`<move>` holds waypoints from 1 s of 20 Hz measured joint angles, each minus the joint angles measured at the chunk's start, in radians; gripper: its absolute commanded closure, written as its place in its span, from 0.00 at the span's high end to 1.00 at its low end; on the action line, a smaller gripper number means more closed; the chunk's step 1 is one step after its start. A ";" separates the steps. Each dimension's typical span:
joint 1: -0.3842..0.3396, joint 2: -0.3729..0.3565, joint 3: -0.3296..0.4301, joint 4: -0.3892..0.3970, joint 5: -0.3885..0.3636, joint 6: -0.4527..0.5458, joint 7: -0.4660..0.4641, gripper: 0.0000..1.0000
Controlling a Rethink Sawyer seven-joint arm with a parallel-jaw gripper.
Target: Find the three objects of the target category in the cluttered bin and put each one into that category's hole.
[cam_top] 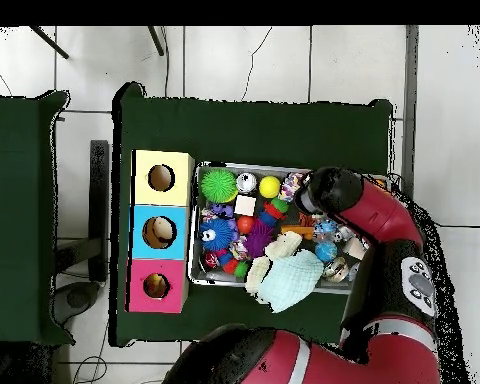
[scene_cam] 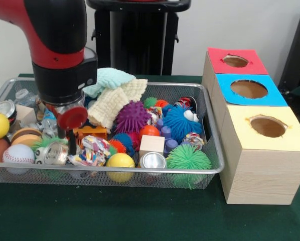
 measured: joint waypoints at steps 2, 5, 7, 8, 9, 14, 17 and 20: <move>-0.002 0.012 0.000 -0.006 0.001 -0.019 0.000 1.00; -0.002 0.012 -0.002 -0.007 -0.002 -0.023 0.000 1.00; -0.002 0.012 -0.003 -0.007 -0.004 -0.023 0.000 1.00; -0.002 0.012 -0.003 -0.007 -0.004 -0.023 0.000 1.00; -0.002 0.012 -0.003 -0.007 -0.004 -0.023 0.000 1.00; -0.002 0.012 -0.003 -0.007 -0.004 -0.023 0.000 1.00; -0.002 0.010 -0.003 -0.006 -0.004 -0.024 0.000 1.00; -0.002 -0.001 0.000 0.008 -0.004 -0.024 0.000 1.00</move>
